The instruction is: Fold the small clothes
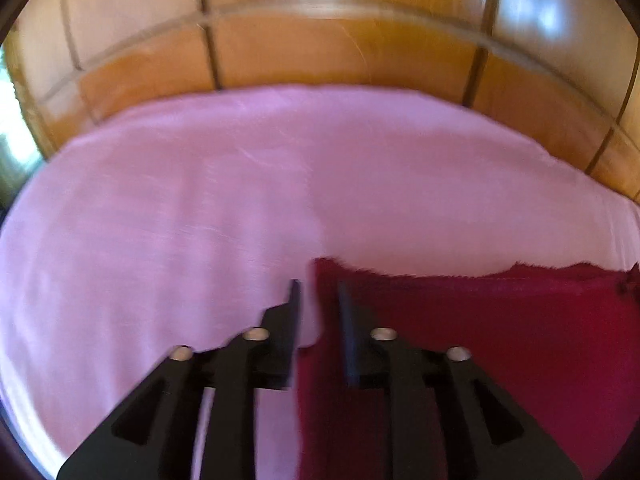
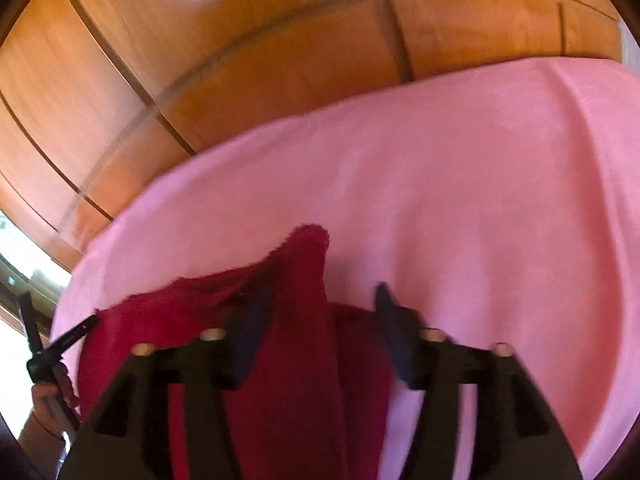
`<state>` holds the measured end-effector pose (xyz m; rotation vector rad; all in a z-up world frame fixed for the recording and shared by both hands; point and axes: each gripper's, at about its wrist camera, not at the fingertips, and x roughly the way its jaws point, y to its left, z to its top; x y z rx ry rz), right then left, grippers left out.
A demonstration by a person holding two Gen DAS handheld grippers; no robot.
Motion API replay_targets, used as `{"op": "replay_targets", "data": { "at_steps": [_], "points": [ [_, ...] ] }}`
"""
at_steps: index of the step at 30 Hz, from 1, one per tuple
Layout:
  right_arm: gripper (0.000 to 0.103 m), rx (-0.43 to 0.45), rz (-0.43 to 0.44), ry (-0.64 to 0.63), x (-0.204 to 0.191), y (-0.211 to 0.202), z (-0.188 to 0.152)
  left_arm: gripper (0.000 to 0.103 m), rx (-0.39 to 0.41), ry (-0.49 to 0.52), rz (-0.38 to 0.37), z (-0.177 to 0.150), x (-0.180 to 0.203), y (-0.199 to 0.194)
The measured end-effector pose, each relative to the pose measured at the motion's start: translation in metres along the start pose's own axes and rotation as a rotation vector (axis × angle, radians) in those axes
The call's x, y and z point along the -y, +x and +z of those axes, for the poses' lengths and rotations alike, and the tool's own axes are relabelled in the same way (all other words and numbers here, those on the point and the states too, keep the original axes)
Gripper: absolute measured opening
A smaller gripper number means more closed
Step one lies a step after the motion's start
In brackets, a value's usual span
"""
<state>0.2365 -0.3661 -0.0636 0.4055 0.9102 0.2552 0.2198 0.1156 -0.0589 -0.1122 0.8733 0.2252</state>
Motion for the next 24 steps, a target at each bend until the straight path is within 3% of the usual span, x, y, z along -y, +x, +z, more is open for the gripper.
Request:
{"op": "replay_targets", "data": {
  "at_steps": [2,6,10,12,14,15,16,17,19,24],
  "points": [
    [0.068,0.016,0.029,-0.026,0.001,-0.027,-0.017,0.034,0.036,-0.058,0.003,-0.013,-0.015,-0.025],
    [0.067,-0.019,0.08,-0.008,0.008,-0.064,-0.082,0.034,0.021,-0.143,-0.105,-0.061,-0.044,-0.06],
    [0.066,-0.009,0.094,0.068,0.013,-0.093,-0.14,0.034,-0.01,-0.155,-0.247,-0.111,-0.057,-0.086],
    [0.066,-0.017,0.084,0.106,0.017,-0.09,-0.156,0.044,-0.038,-0.177,-0.354,-0.134,-0.061,-0.09],
    [0.06,0.008,0.055,0.145,0.018,-0.086,-0.168,0.045,-0.039,-0.177,-0.4,-0.15,-0.061,-0.093],
    [0.052,0.012,0.051,0.156,0.016,-0.086,-0.167,0.045,-0.041,-0.174,-0.411,-0.155,-0.062,-0.093],
    [0.028,0.001,0.064,0.168,0.017,-0.086,-0.168,0.045,-0.04,-0.18,-0.42,-0.158,-0.064,-0.093],
    [0.02,-0.017,0.069,0.177,0.016,-0.084,-0.165,0.033,-0.039,-0.187,-0.451,-0.158,-0.066,-0.092],
    [0.015,-0.026,0.02,0.119,0.006,-0.091,-0.157,0.009,-0.019,-0.161,-0.445,-0.155,-0.063,-0.092],
    [0.012,0.069,0.058,0.068,-0.013,-0.138,-0.138,0.006,0.013,-0.129,-0.437,-0.146,-0.068,-0.11]
  ]
}}
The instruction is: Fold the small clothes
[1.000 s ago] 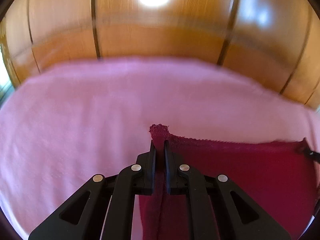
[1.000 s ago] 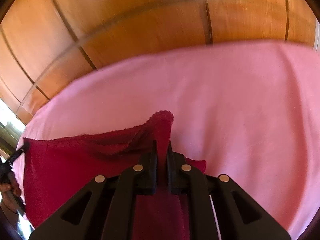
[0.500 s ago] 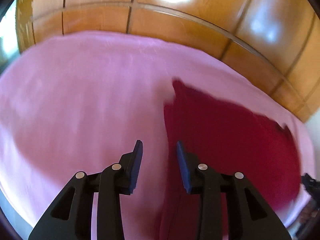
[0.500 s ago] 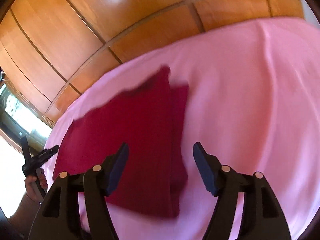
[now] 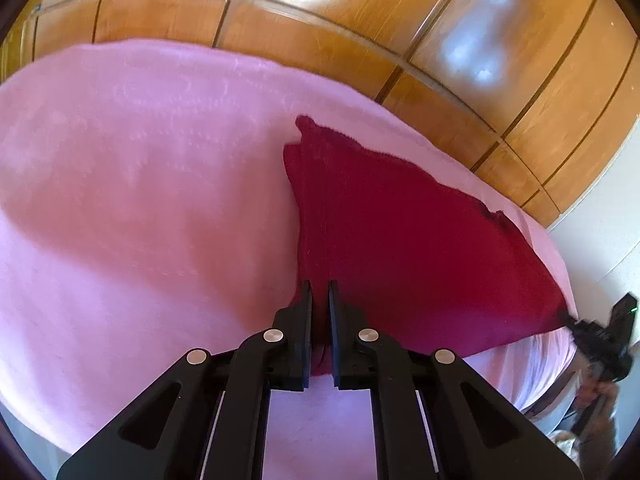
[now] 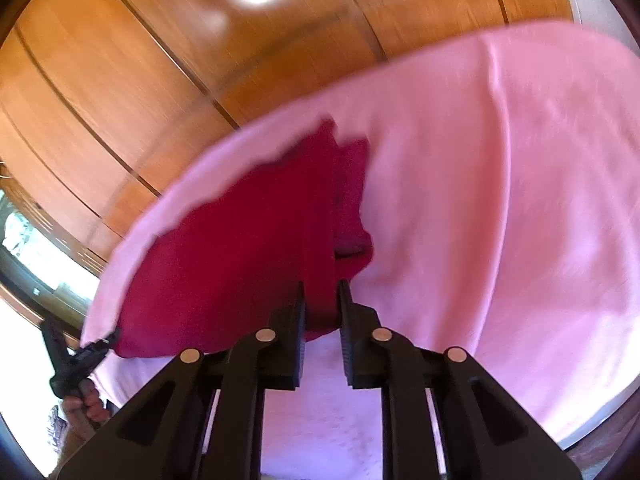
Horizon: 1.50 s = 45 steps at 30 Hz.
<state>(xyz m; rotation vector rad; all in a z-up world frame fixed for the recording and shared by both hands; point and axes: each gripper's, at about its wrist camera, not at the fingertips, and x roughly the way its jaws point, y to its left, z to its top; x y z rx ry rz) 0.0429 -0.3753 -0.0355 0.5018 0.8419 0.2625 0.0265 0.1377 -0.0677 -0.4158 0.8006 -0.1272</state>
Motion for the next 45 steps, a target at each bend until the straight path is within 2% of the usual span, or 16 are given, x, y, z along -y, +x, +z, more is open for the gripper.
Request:
{"op": "replay_targets", "data": {
  "at_steps": [6,9,11,12,15,16,17,18,27,30,31,33,37,40,43,45],
  "points": [
    [0.012,-0.112,-0.13,-0.023,0.017,0.035,-0.025,0.006,-0.055,-0.03,0.017,-0.016,-0.014,0.013],
    [0.013,-0.127,-0.123,0.001,0.025,0.041,-0.032,0.008,-0.031,-0.027,0.034,-0.011,-0.01,-0.002],
    [0.023,-0.115,-0.131,-0.017,0.022,0.033,-0.028,0.008,0.013,-0.022,0.054,-0.005,-0.01,-0.017],
    [0.036,-0.094,-0.15,-0.032,0.019,0.027,-0.023,0.008,0.029,-0.016,0.063,-0.001,-0.011,-0.021],
    [0.045,-0.02,-0.157,-0.073,0.007,0.016,-0.001,0.008,0.032,-0.03,0.041,0.011,-0.014,-0.017],
    [0.057,-0.01,-0.153,-0.08,0.001,0.017,0.004,0.013,0.028,-0.039,0.033,0.014,-0.015,-0.013],
    [0.062,0.013,-0.152,-0.095,-0.005,0.022,0.015,0.025,0.03,-0.046,0.035,0.019,-0.015,-0.007],
    [0.063,0.021,-0.153,-0.105,-0.011,0.023,0.021,0.026,0.036,-0.046,0.036,0.022,-0.013,-0.003],
    [0.033,-0.038,-0.238,-0.083,-0.012,0.113,0.072,0.026,-0.028,-0.021,0.001,0.069,0.001,0.048],
    [0.007,-0.061,-0.243,-0.09,-0.013,0.125,0.073,0.023,-0.084,-0.016,0.027,0.082,0.001,0.072],
    [0.007,-0.053,-0.259,-0.11,-0.015,0.125,0.073,0.007,-0.094,-0.013,0.006,0.084,0.0,0.076],
    [0.006,-0.029,-0.272,-0.118,-0.016,0.122,0.075,0.007,-0.049,0.016,0.046,0.087,0.006,0.073],
    [0.006,-0.054,-0.33,-0.101,0.002,0.144,0.072,0.007,-0.08,0.0,0.184,0.08,-0.003,0.096],
    [0.007,-0.031,-0.337,-0.119,0.006,0.152,0.066,0.008,-0.058,0.014,0.22,0.072,0.0,0.097],
    [0.007,-0.017,-0.332,-0.126,0.009,0.149,0.064,0.025,-0.029,0.059,0.333,0.071,0.014,0.086],
    [0.008,-0.018,-0.319,-0.113,0.011,0.147,0.065,0.025,0.018,0.065,0.343,0.071,0.023,0.069]
  ]
}}
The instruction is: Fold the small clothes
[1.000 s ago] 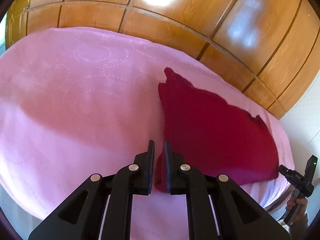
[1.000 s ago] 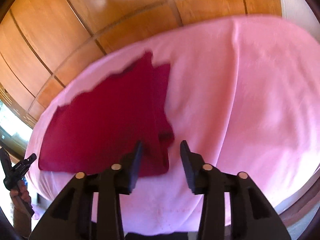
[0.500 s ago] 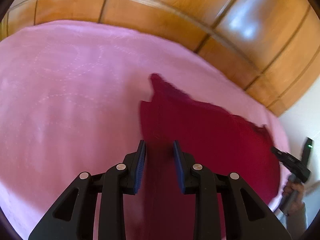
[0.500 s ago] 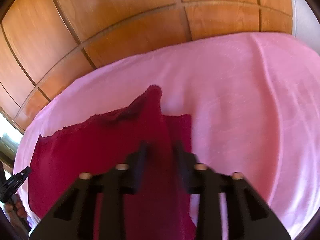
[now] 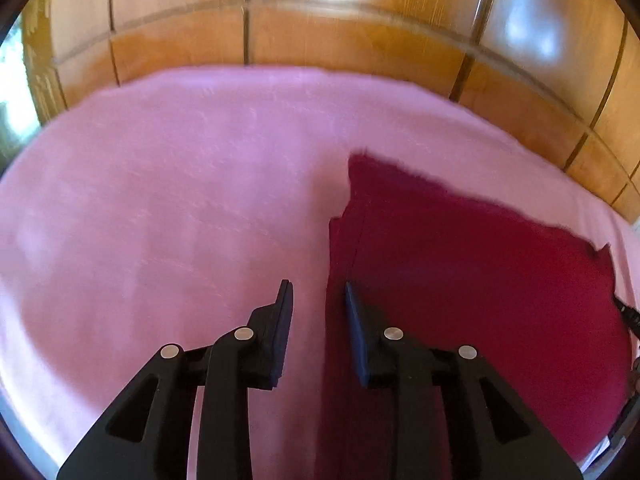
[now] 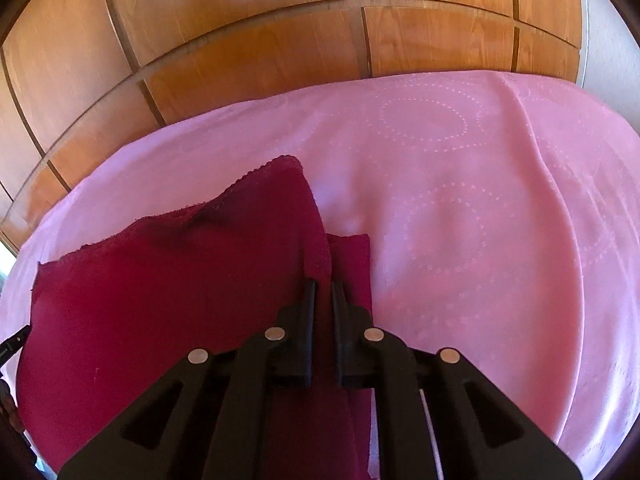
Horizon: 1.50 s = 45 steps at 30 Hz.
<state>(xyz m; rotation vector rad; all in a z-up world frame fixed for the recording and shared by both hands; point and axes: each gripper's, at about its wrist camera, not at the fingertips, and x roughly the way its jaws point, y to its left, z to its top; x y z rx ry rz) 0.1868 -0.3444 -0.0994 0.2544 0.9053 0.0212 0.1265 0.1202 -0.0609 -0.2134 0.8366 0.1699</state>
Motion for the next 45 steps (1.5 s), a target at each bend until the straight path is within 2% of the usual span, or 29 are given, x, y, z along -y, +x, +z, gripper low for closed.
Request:
{"op": "replay_targets", "data": {
  "at_steps": [3,4,5,6,7,10,13,23,27,29,31,34,35,37,40,45],
  "points": [
    [0.013,0.002,0.019,0.011,0.005,-0.005,0.002,0.025,0.092,0.037,0.008,-0.002,0.015,-0.035],
    [0.024,0.004,0.023,0.016,0.005,-0.009,0.002,0.025,0.121,0.056,0.0,-0.005,0.021,-0.048],
    [0.036,0.01,0.036,0.024,0.006,-0.016,0.002,0.033,0.137,0.069,-0.006,-0.007,0.026,-0.056],
    [0.062,0.015,0.046,0.034,0.007,-0.024,0.001,0.039,0.151,0.084,-0.016,-0.009,0.031,-0.063],
    [0.065,0.02,0.057,0.041,0.009,-0.033,-0.001,0.046,0.164,0.099,-0.023,-0.011,0.035,-0.07],
    [0.065,0.018,0.083,0.06,0.013,-0.053,-0.012,0.046,0.198,0.159,-0.04,-0.02,0.051,-0.089],
    [0.073,0.011,0.146,0.106,0.021,-0.07,-0.026,0.046,0.183,0.163,-0.084,-0.026,0.059,-0.09],
    [0.073,-0.071,0.363,0.225,0.043,-0.097,-0.084,0.046,0.155,0.233,-0.115,-0.051,0.09,-0.083],
    [0.073,-0.087,0.391,0.261,0.043,-0.09,-0.089,0.046,0.144,0.258,-0.12,-0.055,0.099,-0.078],
    [0.066,-0.089,0.399,0.277,0.045,-0.088,-0.088,0.046,0.135,0.266,-0.121,-0.056,0.102,-0.074],
    [0.054,-0.094,0.406,0.285,0.047,-0.087,-0.089,0.046,0.125,0.274,-0.123,-0.057,0.104,-0.07],
    [0.041,-0.099,0.424,0.283,0.048,-0.087,-0.088,0.046,0.102,0.287,-0.114,-0.059,0.107,-0.06],
    [0.039,-0.099,0.424,0.278,0.047,-0.087,-0.088,0.046,0.092,0.288,-0.114,-0.06,0.108,-0.057],
    [0.025,-0.1,0.423,0.271,0.045,-0.087,-0.087,0.046,0.046,0.283,-0.117,-0.062,0.109,-0.044],
    [0.016,-0.089,0.428,0.26,0.041,-0.095,-0.081,0.046,-0.019,0.231,-0.147,-0.064,0.102,-0.027],
    [0.013,-0.038,0.492,0.246,0.033,-0.118,-0.063,0.046,-0.031,0.206,-0.17,-0.061,0.097,-0.028]
  ]
}}
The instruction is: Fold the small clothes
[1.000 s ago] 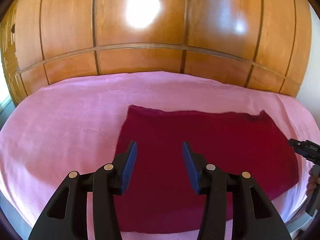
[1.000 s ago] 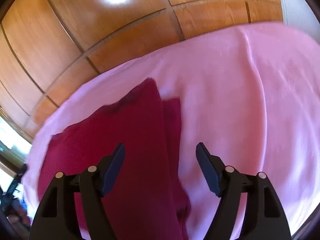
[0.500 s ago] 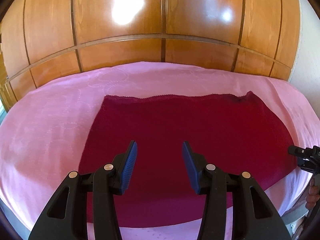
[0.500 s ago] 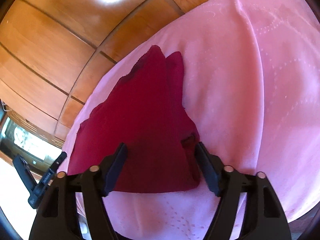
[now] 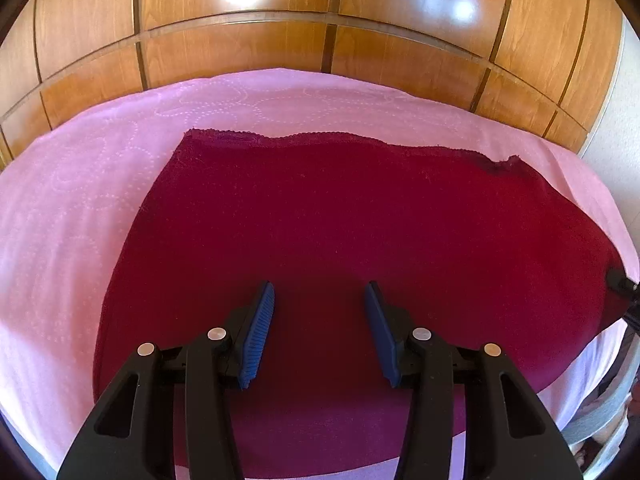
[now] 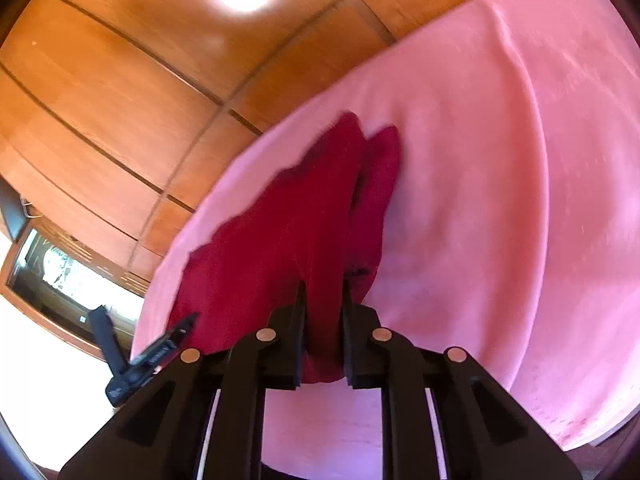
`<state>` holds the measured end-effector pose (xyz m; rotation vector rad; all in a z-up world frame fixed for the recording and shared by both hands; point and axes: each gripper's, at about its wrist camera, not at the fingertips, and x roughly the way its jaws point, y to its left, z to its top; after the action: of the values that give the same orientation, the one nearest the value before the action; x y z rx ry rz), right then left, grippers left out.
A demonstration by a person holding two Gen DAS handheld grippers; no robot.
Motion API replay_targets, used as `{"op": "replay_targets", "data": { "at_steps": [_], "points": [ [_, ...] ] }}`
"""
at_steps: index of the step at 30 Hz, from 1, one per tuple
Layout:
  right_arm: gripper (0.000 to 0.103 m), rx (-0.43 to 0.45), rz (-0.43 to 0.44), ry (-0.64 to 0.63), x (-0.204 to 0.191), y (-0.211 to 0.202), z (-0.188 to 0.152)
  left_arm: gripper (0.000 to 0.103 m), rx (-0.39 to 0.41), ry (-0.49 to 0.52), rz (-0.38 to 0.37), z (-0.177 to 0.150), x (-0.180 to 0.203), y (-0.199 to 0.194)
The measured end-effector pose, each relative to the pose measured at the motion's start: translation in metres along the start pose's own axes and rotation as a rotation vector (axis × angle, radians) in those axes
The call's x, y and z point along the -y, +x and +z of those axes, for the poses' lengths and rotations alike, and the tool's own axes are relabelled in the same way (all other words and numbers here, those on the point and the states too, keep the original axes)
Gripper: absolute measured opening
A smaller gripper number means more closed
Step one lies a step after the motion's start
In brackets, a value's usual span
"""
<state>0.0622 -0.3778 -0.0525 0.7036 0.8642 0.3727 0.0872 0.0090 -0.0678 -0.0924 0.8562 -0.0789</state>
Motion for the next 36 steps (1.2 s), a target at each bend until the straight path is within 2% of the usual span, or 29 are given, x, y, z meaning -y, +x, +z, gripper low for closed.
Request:
{"op": "replay_targets", "data": {
  "at_steps": [7,14,25,28,32,36],
  "points": [
    [0.012,0.015,0.074,-0.087,-0.047,0.001,0.017,0.046,0.011,-0.021,-0.001,0.001,-0.01,-0.013],
    [0.011,-0.023,0.121,-0.231,-0.11,0.03,0.028,0.046,0.039,-0.054,0.004,0.003,-0.029,-0.027],
    [0.006,-0.129,0.202,-0.354,-0.176,0.08,0.015,0.046,0.044,-0.098,0.006,0.002,-0.056,-0.038],
    [0.006,-0.18,0.203,-0.405,-0.198,0.106,0.006,0.046,0.052,-0.113,0.016,0.001,-0.069,-0.044],
    [0.006,-0.216,0.177,-0.447,-0.207,0.13,-0.011,0.046,0.037,-0.19,-0.014,-0.001,-0.096,-0.049],
    [0.006,-0.147,0.186,-0.359,-0.181,0.106,-0.006,0.046,0.044,-0.205,-0.049,0.0,-0.105,-0.057]
  ]
}}
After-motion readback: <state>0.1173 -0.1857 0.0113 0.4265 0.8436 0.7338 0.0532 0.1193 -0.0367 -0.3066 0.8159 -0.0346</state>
